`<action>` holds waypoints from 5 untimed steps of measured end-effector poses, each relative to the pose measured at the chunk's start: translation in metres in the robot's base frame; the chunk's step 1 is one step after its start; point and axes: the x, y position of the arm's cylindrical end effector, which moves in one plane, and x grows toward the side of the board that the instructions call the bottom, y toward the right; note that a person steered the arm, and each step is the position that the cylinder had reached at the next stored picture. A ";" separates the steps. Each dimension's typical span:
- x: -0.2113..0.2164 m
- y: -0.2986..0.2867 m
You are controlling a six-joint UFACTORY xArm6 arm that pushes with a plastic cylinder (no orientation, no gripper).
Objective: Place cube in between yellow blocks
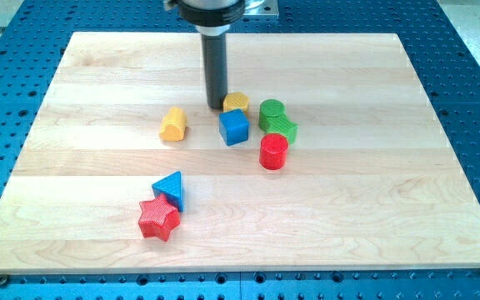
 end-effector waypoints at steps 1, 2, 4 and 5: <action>-0.005 0.033; -0.018 0.043; 0.050 -0.011; 0.053 -0.018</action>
